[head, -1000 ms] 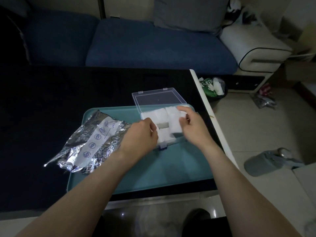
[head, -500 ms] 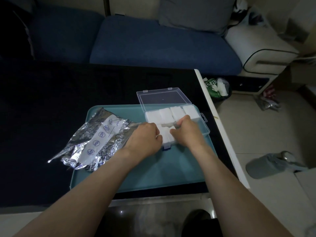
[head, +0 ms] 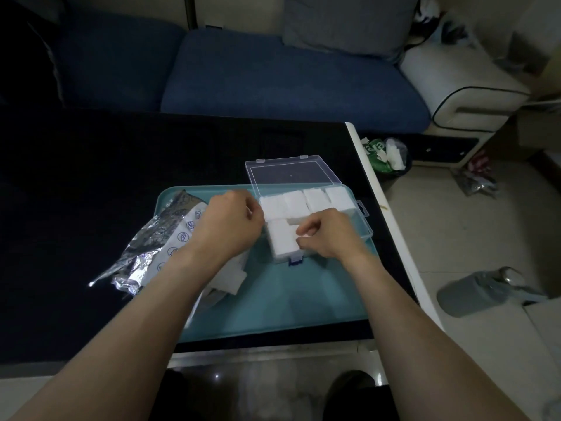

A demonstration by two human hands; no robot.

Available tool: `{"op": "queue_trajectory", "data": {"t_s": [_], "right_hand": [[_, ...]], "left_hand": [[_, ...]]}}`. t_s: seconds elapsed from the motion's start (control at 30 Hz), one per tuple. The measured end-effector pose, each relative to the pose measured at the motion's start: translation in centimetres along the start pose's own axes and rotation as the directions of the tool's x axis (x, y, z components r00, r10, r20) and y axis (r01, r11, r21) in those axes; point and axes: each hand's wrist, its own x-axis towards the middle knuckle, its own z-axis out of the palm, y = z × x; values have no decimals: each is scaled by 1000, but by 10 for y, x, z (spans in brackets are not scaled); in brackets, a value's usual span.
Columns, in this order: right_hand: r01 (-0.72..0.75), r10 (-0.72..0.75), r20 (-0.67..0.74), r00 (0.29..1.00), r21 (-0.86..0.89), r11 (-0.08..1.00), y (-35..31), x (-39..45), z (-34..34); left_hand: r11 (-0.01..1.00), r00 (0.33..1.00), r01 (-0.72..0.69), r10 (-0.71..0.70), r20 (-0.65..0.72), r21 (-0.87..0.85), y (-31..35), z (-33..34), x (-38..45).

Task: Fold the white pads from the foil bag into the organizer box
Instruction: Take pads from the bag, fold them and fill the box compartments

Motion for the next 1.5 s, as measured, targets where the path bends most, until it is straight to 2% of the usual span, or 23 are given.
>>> {"op": "queue_trajectory", "data": {"t_s": [0.1, 0.17, 0.23, 0.27, 0.33, 0.4, 0.47, 0.53, 0.7, 0.8, 0.87, 1.07, 1.27, 1.43, 1.5], "right_hand": [[45, -41, 32, 999, -144, 989, -6, -3, -10], [117, -142, -125, 982, -187, 975, -15, -6, -16], [236, -246, -298, 922, -71, 969, -31, -17, -15], [306, -297, -324, 898, -23, 952, -41, -25, -11], [414, -410, -283, 867, -47, 909, -56, -39, 6], [424, -448, -215, 868, -150, 893, -62, -49, 21], [365, -408, -186, 894, -228, 903, -58, -50, 28], [318, -361, -184, 914, -224, 921, -53, -48, 27], [151, -194, -303, 933, -159, 976, -33, -34, 14], [10, -37, -236, 971, -114, 993, -22, -26, 9], [-33, 26, -164, 986, -38, 999, -20, -23, 9], [-83, 79, -105, 991, -37, 996, -22, -16, 19], [16, 20, -273, 962, 129, 991, -28, -8, 16], [63, -30, -276, 961, 110, 992, -35, 0, 24], [64, -15, -287, 958, 164, 984, -34, 2, 25]], "left_hand": [[1000, 995, 1, 0, -96, 16, -8, -7, 3], [998, 995, 18, -12, -102, 53, -13, -11, 5], [988, 995, 98, -94, -42, 115, -18, -13, 5], [976, 990, 140, -141, -9, 165, -21, -13, 5], [932, 976, 186, -211, 47, 311, -25, -14, 5], [879, 953, 202, -278, 119, 431, -32, -12, 7], [866, 927, 202, -319, 195, 458, -42, -9, 11], [881, 924, 165, -295, 242, 443, -50, -8, 13], [907, 950, 122, -224, 216, 404, -53, -6, 12], [907, 959, 106, -201, 200, 407, -52, -4, 11], [917, 958, 126, -211, 192, 379, -50, -2, 10], [922, 952, 160, -239, 191, 352, -42, 2, 8], [922, 952, 148, -230, 200, 358, -44, 5, 11], [924, 955, 135, -218, 204, 357, -44, 7, 11], [926, 954, 137, -219, 203, 351, -44, 7, 11]]}}
